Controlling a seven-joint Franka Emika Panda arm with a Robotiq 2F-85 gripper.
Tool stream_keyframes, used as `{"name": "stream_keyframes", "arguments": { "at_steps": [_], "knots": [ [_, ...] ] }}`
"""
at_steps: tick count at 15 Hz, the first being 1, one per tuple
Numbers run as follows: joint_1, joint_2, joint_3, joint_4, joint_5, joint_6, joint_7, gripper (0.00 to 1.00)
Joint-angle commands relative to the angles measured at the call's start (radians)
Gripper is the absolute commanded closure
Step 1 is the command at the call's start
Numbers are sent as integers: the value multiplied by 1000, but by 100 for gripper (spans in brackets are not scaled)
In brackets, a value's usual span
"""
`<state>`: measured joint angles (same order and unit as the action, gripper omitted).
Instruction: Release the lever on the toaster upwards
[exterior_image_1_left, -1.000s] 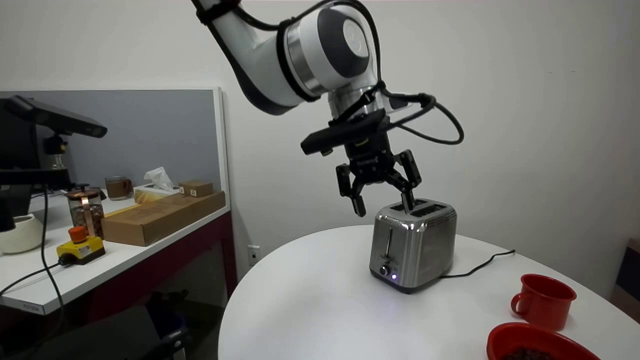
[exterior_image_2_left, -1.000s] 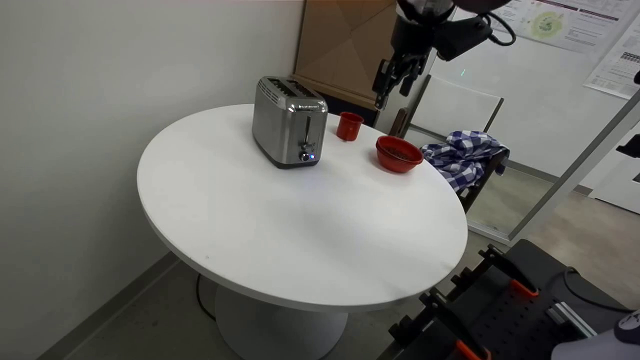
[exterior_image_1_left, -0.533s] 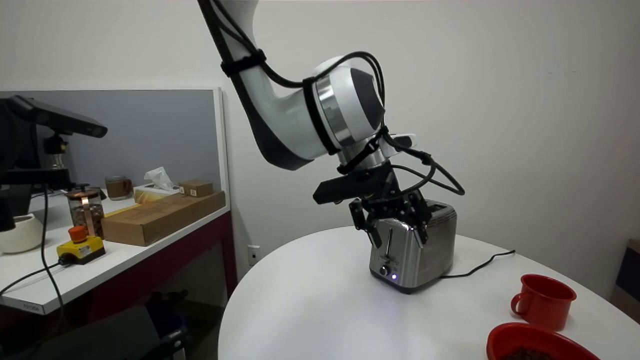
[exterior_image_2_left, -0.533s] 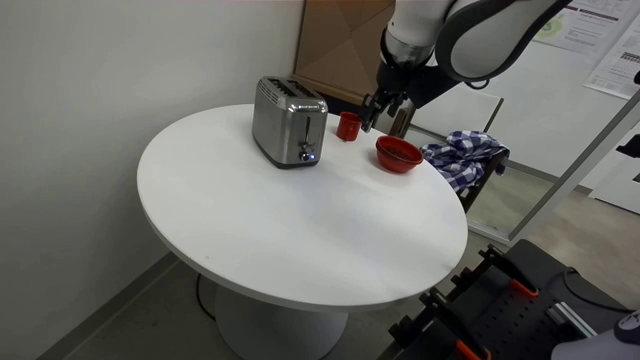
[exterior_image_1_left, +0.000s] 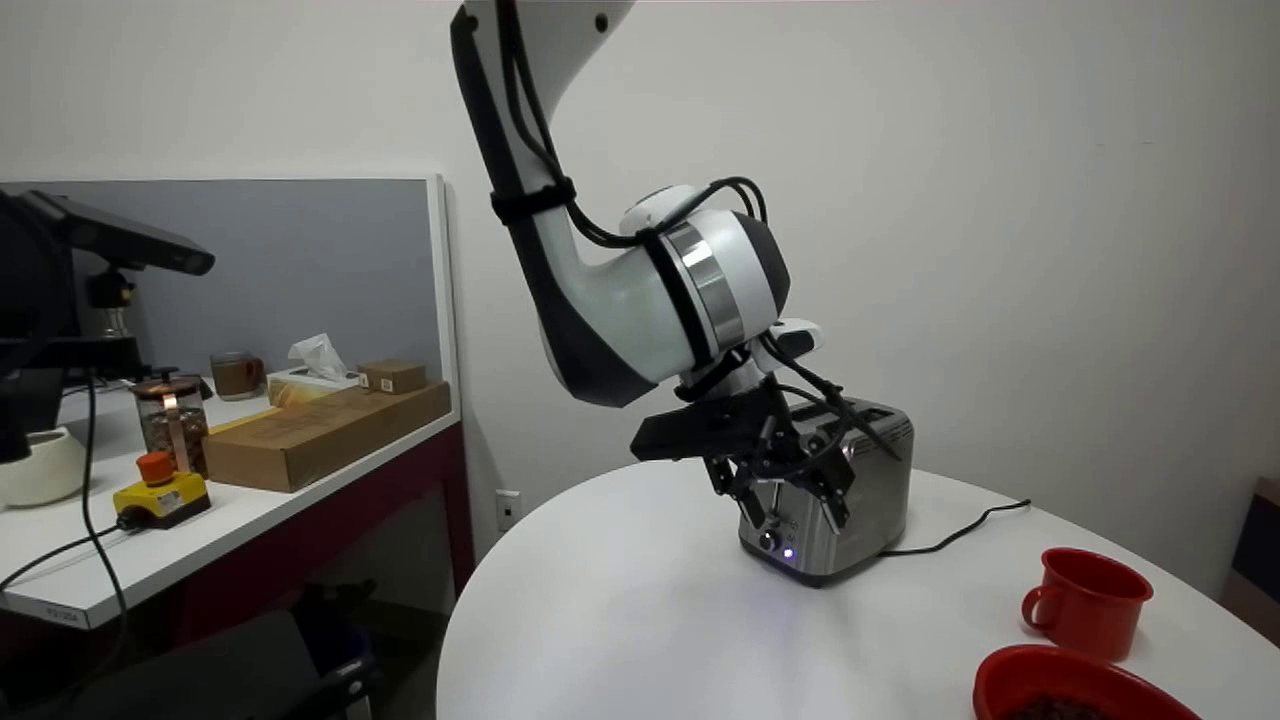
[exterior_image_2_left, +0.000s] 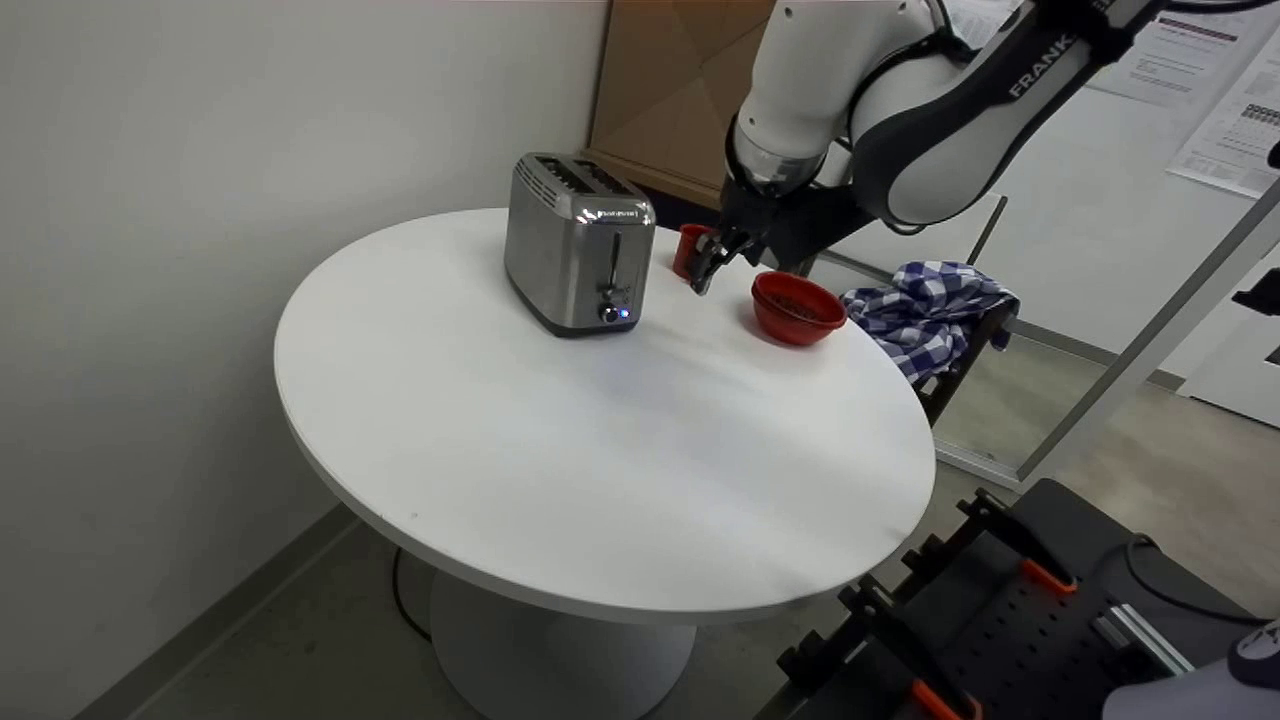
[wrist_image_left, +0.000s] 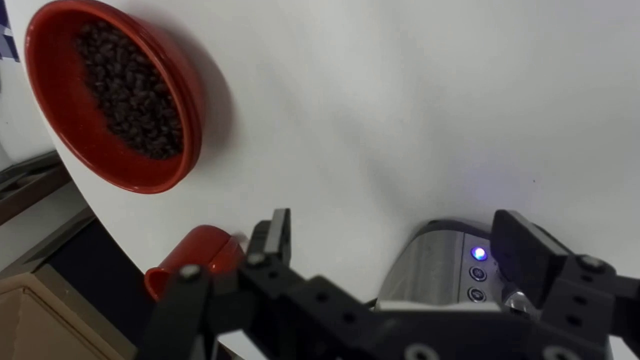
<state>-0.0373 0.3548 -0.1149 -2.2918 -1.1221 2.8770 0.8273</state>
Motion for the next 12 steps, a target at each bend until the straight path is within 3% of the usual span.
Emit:
{"name": "stream_keyframes", "arguments": {
  "at_steps": [1,7,12],
  "knots": [
    [29,89,-27,85,-87,45,113,0],
    [47,206,-48,210,-200,88,264,0],
    [33,297,-34,279,-214,94,297,0]
  ]
}}
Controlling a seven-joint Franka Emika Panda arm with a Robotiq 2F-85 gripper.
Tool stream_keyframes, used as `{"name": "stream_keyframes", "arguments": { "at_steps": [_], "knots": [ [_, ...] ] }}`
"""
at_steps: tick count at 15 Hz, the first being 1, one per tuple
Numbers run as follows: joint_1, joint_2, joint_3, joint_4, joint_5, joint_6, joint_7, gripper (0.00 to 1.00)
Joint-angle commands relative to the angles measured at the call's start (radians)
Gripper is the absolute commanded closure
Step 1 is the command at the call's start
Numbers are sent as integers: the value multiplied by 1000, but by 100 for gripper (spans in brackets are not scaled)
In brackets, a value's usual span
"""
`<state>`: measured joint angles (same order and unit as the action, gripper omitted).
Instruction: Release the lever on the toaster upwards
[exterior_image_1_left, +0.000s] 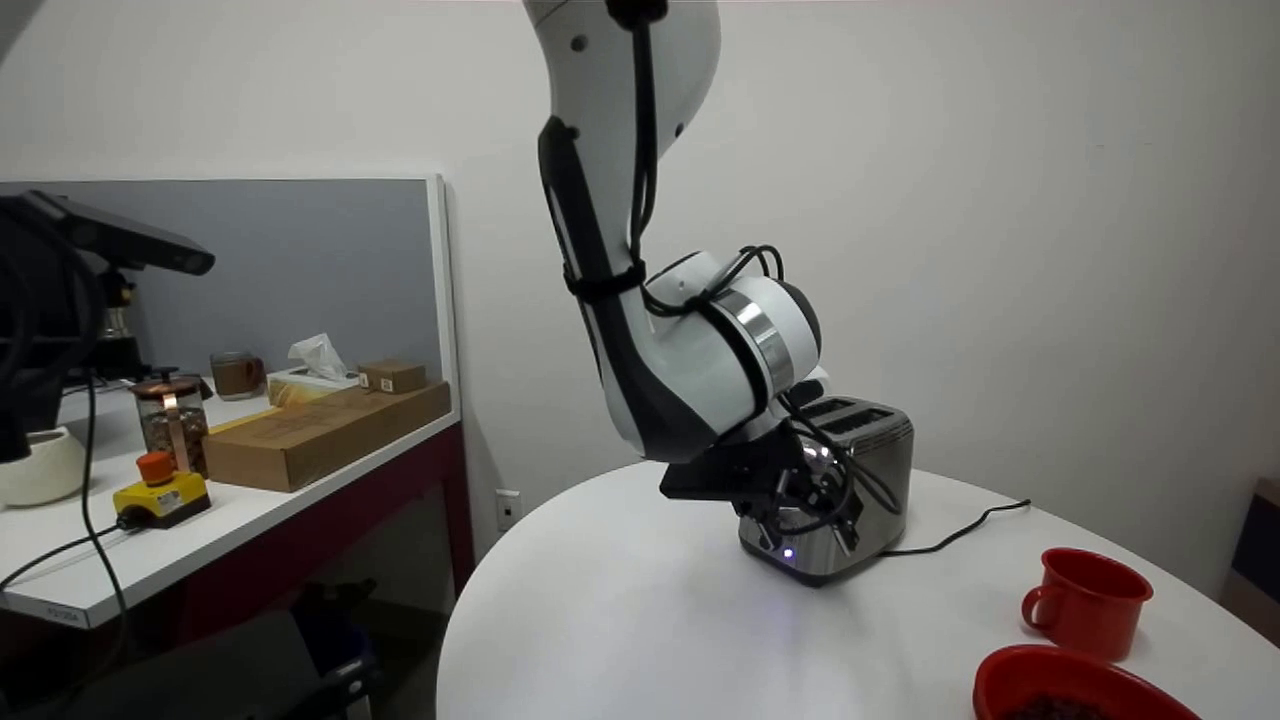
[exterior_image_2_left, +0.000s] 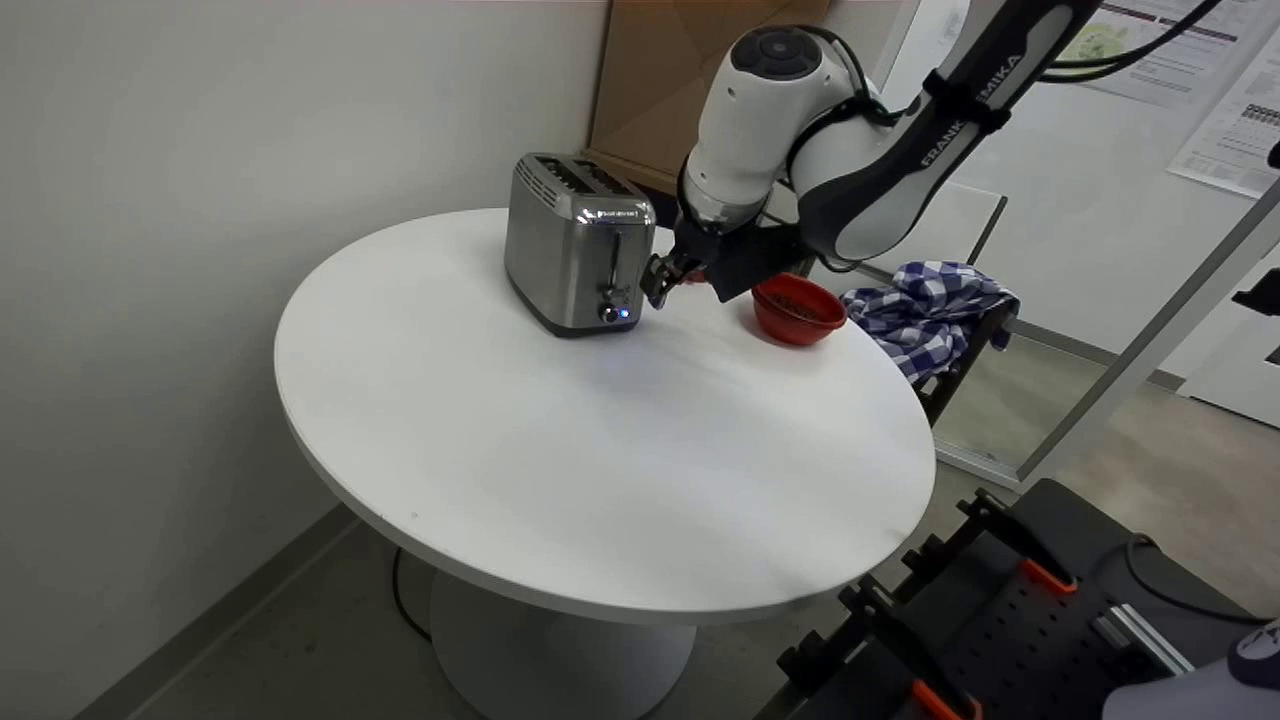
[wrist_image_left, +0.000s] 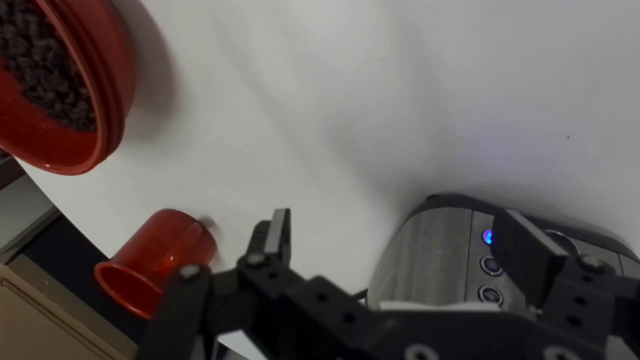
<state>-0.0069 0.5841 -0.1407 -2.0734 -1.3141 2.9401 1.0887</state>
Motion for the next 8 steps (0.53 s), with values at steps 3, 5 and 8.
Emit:
{"name": "stream_keyframes", "arguments": {
  "at_steps": [3,5,8],
  "knots": [
    [-14,112,8,81,11,24,6,0],
    [-18,138,10,96,16,25,5,0],
    [-7,163,-3,122,-12,38,41,0]
  ]
}}
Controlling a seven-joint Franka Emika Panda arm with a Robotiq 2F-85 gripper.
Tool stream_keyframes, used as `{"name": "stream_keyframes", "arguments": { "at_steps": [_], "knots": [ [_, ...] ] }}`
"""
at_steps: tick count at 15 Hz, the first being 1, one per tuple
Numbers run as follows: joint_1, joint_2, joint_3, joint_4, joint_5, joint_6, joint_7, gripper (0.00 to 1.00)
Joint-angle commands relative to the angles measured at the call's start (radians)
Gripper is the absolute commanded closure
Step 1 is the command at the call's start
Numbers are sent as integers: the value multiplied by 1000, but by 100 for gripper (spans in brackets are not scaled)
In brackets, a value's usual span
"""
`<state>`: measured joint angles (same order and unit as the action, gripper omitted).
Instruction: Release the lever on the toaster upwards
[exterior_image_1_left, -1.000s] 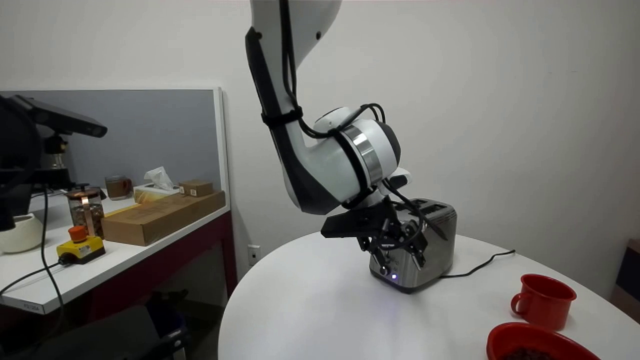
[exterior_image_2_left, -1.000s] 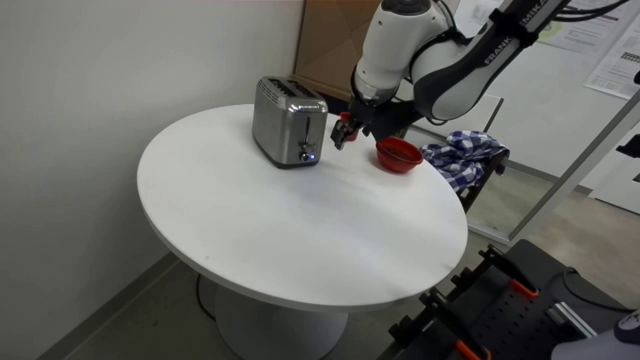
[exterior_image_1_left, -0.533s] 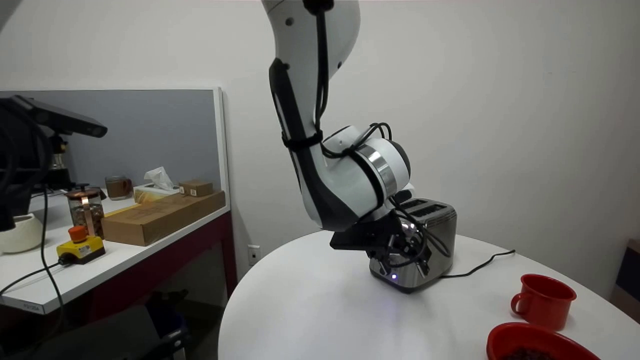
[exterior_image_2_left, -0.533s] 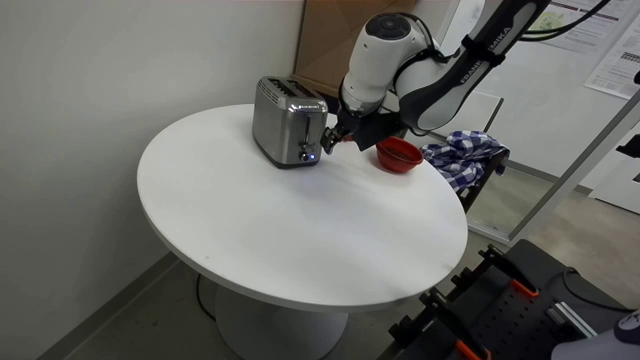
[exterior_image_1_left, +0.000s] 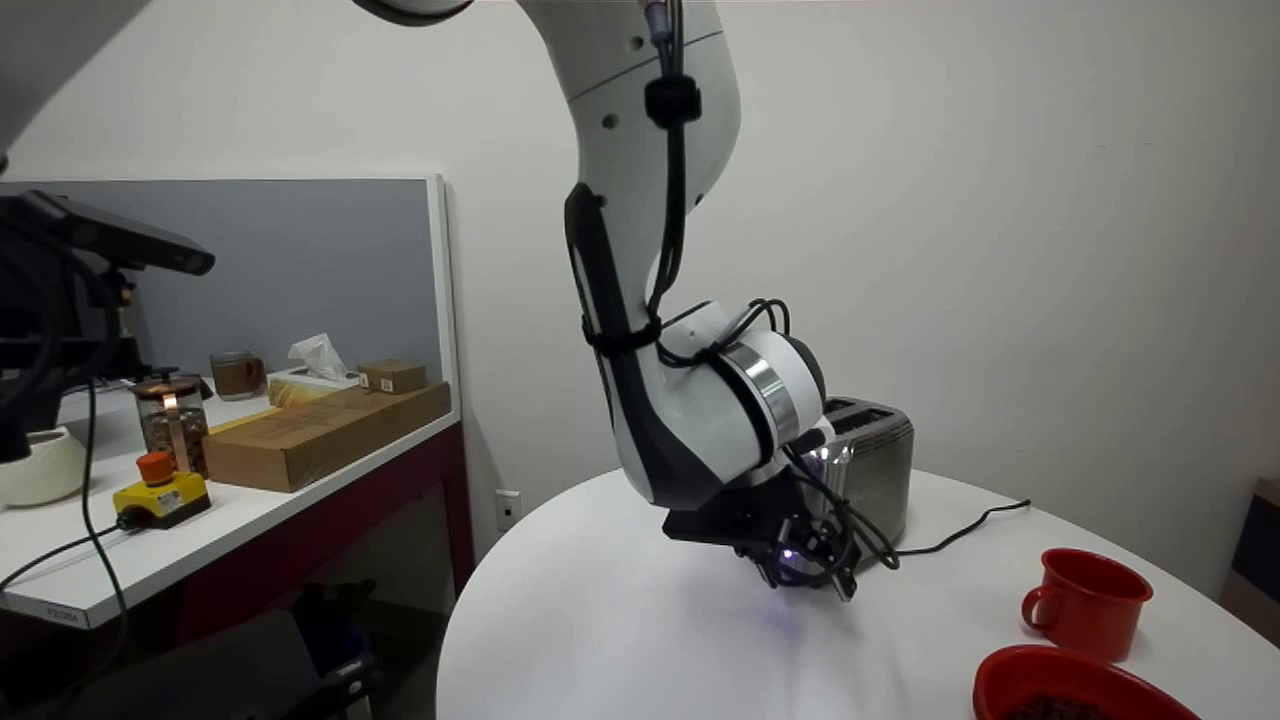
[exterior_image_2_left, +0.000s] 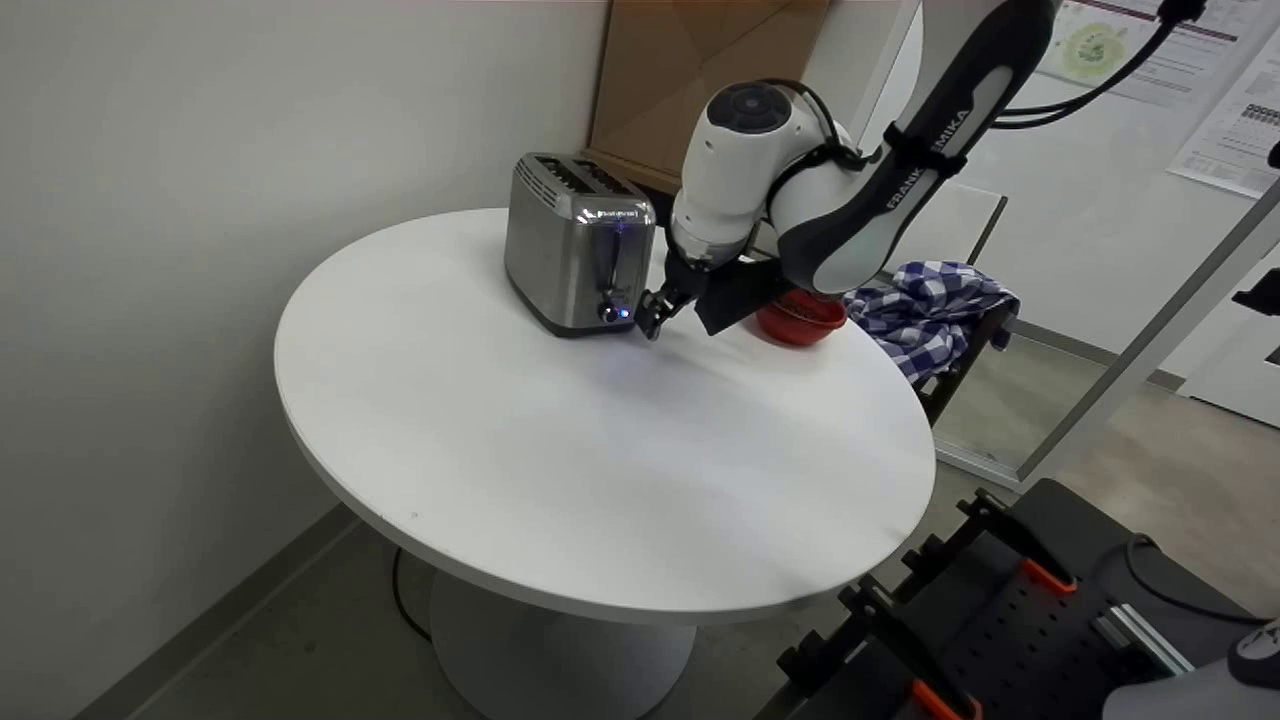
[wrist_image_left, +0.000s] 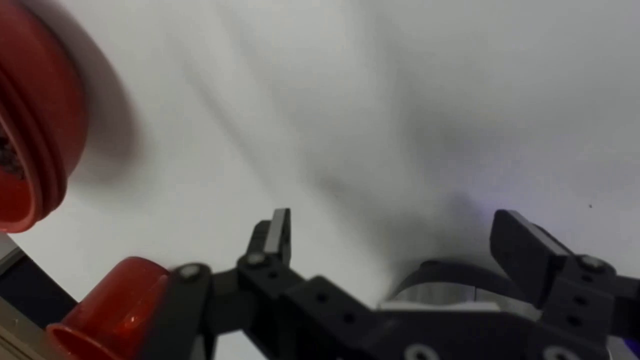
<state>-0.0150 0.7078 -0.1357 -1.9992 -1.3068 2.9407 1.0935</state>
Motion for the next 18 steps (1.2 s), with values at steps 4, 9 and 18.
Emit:
{"name": "stream_keyframes", "arguments": {
  "at_steps": [4,9,18],
  "knots": [
    [6,56,-16,76,-41,66,82,0],
    [19,62,-37,104,-73,116,142,0],
    [30,70,-75,129,-261,157,307,0]
  ]
}}
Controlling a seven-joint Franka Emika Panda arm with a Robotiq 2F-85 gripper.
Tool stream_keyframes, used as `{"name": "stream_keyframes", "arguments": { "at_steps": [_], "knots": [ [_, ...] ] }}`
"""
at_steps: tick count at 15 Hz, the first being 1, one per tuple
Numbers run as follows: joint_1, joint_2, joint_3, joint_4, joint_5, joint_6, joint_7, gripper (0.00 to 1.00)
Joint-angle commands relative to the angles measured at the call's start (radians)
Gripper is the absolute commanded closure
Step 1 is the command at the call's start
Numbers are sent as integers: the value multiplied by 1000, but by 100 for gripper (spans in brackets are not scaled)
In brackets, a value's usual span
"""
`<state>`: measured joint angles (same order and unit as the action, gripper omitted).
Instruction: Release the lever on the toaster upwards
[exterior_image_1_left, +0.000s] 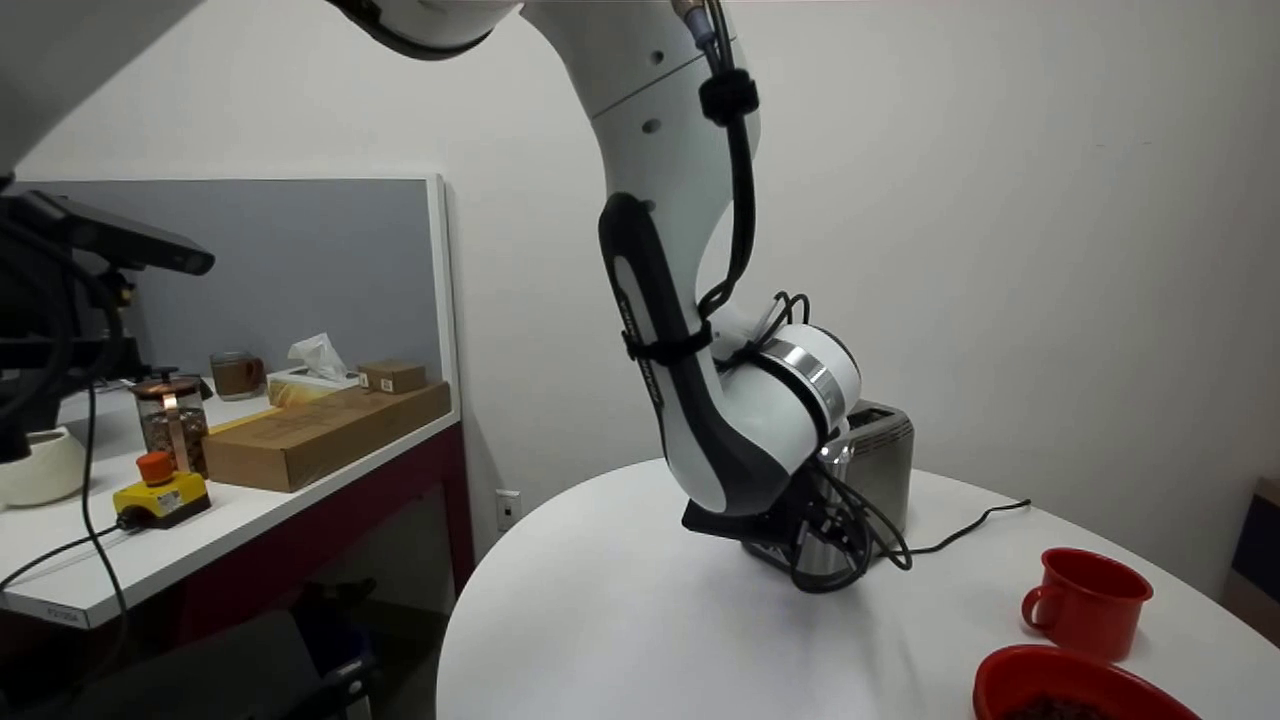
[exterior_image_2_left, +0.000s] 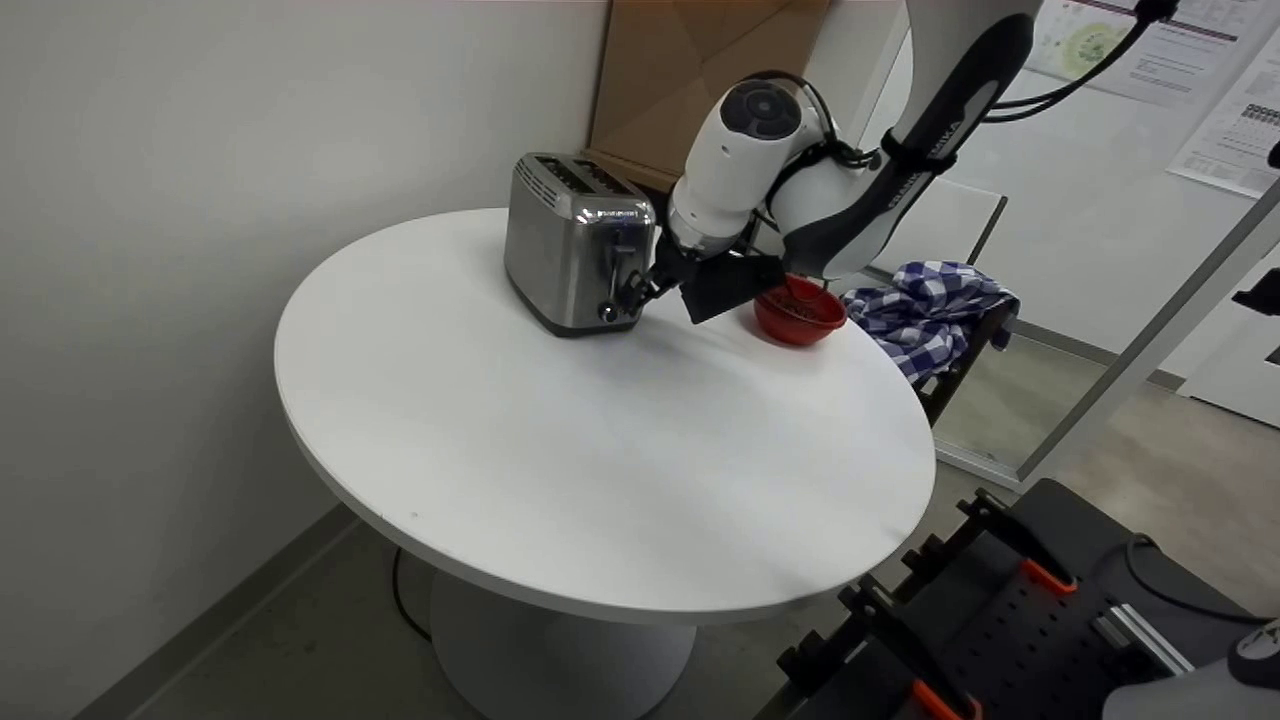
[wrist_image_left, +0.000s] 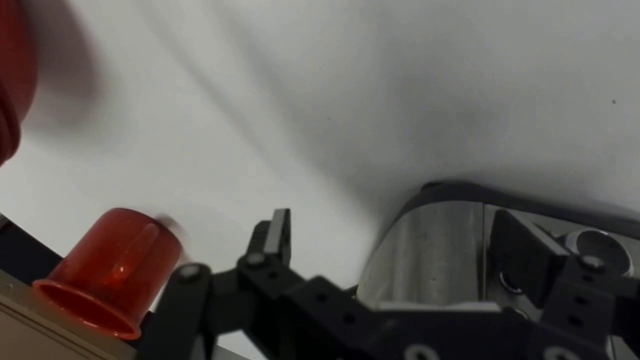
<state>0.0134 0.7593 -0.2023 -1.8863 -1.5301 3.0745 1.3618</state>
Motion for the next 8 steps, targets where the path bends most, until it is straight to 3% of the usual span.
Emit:
{"name": "stream_keyframes", "arguments": {
  "at_steps": [1,3,4,8],
  "knots": [
    [-15,11,10,-23,11,18,-29,0],
    [-107,-16,106,-132,155,9,-223,0],
    [-119,-28,122,-181,208,5,-285,0],
    [-386,-88,413,-364,378,-105,-566,0]
  ]
}}
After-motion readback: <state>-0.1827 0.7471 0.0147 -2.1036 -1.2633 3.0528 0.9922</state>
